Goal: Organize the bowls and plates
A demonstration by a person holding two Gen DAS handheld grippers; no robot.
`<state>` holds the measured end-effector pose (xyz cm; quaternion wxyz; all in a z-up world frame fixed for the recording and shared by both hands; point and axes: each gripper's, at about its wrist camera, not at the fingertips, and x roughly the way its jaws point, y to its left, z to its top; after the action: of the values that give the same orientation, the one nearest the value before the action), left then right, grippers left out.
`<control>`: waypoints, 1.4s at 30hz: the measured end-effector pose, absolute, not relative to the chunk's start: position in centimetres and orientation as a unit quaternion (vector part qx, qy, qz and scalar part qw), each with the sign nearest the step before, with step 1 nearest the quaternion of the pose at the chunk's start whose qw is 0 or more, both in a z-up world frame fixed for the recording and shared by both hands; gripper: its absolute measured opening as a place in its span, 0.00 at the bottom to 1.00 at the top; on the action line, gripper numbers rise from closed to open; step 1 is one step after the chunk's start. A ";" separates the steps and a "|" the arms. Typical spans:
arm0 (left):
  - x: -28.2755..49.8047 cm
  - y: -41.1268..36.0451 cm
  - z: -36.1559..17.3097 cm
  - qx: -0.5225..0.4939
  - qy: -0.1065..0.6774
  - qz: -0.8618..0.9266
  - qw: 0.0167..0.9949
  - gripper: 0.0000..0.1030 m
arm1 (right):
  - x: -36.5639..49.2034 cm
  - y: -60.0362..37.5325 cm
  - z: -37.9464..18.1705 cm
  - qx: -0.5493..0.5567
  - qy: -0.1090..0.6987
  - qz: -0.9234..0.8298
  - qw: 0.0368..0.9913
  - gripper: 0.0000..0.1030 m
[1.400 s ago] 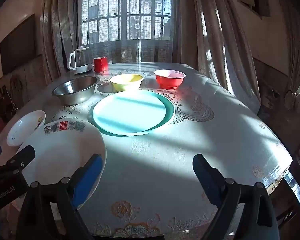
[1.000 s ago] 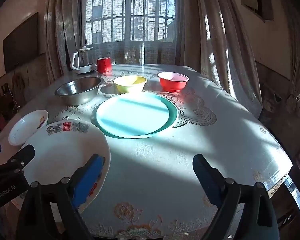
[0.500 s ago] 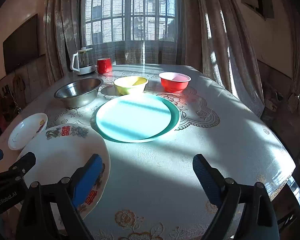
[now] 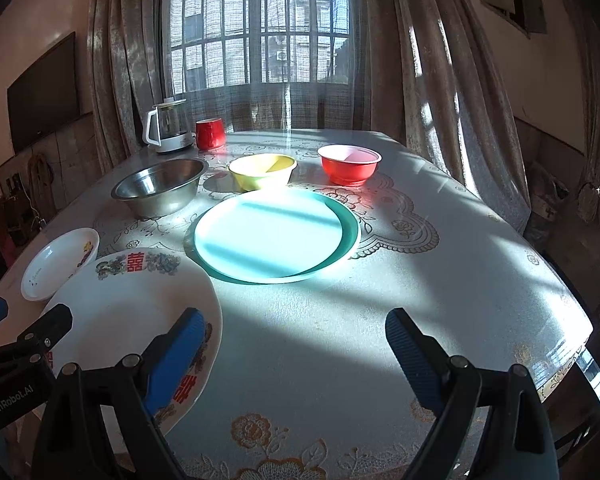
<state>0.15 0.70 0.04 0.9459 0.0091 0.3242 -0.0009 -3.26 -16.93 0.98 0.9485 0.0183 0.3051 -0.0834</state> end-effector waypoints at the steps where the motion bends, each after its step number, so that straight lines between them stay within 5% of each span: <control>1: 0.1 0.7 0.0 0.009 0.324 -0.002 0.946 1.00 | -3.3 -17.0 1.0 0.019 0.305 -0.083 0.948 0.91; 42: 0.2 0.2 0.1 0.006 0.330 -0.038 0.943 1.00 | -2.2 -17.2 1.4 0.029 0.298 -0.061 0.952 0.90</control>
<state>0.23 0.21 0.13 0.9433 0.0058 0.3297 -0.0384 -2.23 -17.24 1.40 0.9520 0.0285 0.2984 -0.0612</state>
